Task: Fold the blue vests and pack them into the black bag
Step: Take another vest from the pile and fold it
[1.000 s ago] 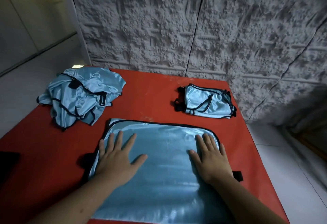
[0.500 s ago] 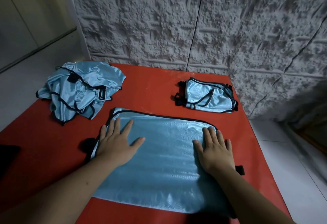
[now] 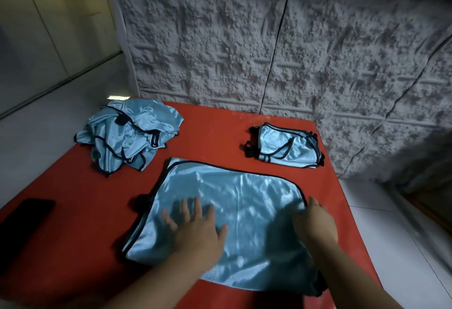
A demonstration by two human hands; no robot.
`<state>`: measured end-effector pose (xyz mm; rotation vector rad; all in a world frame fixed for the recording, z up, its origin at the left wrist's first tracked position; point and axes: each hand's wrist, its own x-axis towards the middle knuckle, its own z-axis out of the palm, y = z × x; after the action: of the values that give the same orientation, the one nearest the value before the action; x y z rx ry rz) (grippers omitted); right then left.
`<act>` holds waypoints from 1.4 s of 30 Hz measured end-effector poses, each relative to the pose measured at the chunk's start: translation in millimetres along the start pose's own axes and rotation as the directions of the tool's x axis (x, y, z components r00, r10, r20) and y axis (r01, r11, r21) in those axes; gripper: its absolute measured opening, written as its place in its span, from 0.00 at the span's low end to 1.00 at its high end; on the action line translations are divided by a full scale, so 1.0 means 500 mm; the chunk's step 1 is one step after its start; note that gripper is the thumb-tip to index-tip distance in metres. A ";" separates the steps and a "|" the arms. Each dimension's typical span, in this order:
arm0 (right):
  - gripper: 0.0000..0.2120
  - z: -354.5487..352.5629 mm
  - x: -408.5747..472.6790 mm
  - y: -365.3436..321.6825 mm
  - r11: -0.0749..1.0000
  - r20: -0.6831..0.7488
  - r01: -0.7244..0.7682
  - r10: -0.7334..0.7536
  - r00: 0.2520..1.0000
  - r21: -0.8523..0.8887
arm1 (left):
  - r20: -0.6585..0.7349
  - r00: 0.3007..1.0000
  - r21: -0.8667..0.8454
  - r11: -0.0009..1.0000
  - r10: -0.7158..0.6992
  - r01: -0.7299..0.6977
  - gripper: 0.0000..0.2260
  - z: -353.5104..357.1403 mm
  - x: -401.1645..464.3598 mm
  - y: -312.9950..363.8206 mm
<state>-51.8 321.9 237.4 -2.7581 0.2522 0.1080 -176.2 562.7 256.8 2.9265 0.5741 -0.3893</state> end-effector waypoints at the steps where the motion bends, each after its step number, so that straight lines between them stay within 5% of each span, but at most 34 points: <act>1: 0.18 -0.006 -0.008 0.005 0.999 0.028 -0.028 0.029 0.999 -0.025 | 0.074 0.995 0.022 0.998 -0.067 0.066 0.33 0.012 -0.021 0.014; 5: 0.11 -0.017 -0.030 0.023 0.998 0.095 -0.052 0.056 0.994 -0.042 | 0.171 0.971 -0.031 0.984 -0.170 0.178 0.37 0.066 -0.051 0.018; 14: 0.27 -0.055 -0.028 0.048 0.999 0.203 0.029 -0.024 0.979 -0.022 | 0.068 0.995 0.031 0.996 0.077 -0.079 0.38 0.057 -0.012 -0.054; 18: 0.34 -0.049 0.033 0.031 0.975 0.102 0.161 -0.177 0.979 0.152 | 0.059 0.996 -0.058 0.996 -0.063 0.066 0.37 0.029 0.004 -0.074; 22: 0.36 -0.008 0.094 -0.006 0.936 0.126 0.334 -0.347 0.930 0.112 | 0.110 0.977 -0.074 0.978 -0.185 0.194 0.36 0.032 0.033 -0.152; 25: 0.31 0.012 0.112 -0.029 0.939 0.118 0.341 -0.333 0.935 -0.048 | 0.101 0.988 -0.051 0.991 -0.117 0.123 0.36 0.050 0.038 -0.182; 29: 0.08 0.036 0.131 -0.050 0.939 0.089 0.344 -0.342 0.935 -0.009 | 0.018 1.000 -0.076 0.997 0.008 -0.006 0.35 0.054 0.072 -0.212; 35: 0.11 0.002 0.157 -0.027 0.963 0.276 0.215 -0.166 0.947 -0.161 | -0.064 0.976 0.076 0.977 0.206 -0.201 0.40 0.056 0.127 -0.233; 39: 0.12 -0.055 0.123 -0.001 0.899 0.637 0.302 -0.033 0.770 -0.318 | 0.002 0.913 0.166 0.900 0.409 -0.403 0.39 0.024 0.177 -0.224; 42: 0.10 -0.072 0.083 0.022 0.872 0.622 0.308 -0.005 0.783 -0.380 | -0.029 0.881 0.252 0.857 0.472 -0.450 0.40 0.005 0.198 -0.220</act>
<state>-11.6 292.1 262.7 -2.9938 -0.2242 1.1289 -130.6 698.0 218.2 3.1817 -0.1976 -0.2806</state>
